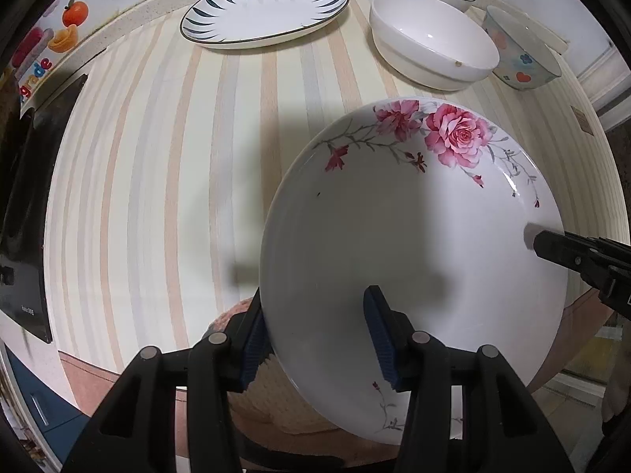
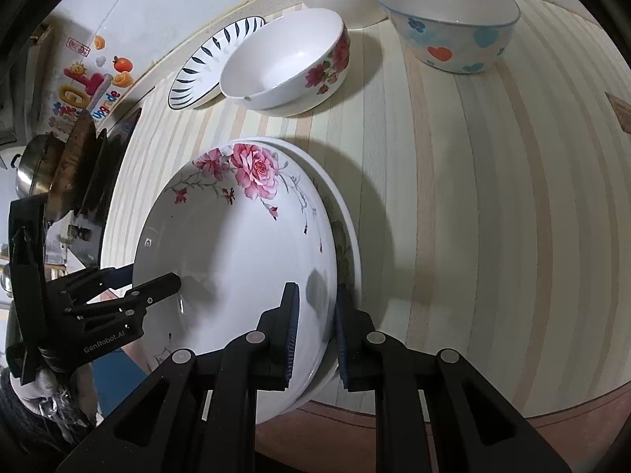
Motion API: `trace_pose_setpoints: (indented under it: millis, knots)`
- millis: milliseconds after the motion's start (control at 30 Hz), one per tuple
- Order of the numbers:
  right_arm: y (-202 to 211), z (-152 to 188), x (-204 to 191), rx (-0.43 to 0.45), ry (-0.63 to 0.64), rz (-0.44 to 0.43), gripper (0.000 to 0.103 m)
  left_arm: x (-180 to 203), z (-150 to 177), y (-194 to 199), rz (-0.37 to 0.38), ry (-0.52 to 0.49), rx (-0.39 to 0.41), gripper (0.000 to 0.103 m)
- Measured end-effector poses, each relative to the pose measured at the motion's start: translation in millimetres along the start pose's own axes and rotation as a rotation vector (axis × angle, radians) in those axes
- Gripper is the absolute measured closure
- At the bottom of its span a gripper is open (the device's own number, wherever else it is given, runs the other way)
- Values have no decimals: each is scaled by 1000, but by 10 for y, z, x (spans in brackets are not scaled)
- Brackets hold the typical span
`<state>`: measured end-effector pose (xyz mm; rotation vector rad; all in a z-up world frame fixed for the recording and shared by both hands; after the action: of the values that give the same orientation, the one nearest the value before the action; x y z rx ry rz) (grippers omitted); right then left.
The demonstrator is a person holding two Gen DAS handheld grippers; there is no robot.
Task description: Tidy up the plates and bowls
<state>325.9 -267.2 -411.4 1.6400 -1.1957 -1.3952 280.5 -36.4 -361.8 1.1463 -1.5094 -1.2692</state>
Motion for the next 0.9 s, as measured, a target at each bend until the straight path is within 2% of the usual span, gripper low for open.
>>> trace_pose_setpoints:
  millis: [533,800,900]
  knots:
    - [32,-7,-52,-13,-42,52,82,20,-43,12,-29,-40,13,58]
    - [54,35,-111,-43,-25,97,82,-149,-61,261,-33,-31,34,58]
    - [102,61,-126,-47,-6,144,79,-200,-90,386,-26,-29,56,58]
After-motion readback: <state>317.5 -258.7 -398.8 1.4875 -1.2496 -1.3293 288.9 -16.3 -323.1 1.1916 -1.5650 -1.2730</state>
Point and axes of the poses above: each gripper's, at about its wrist camera, not at the fingertips, and y roughly against the way its jaws point, x to its right, z to its underside, the point moved 2 cm from there along -y, roughly the way its jaws point, and after that the axes turned 2 degrees about -y, right-handed, at the moved point
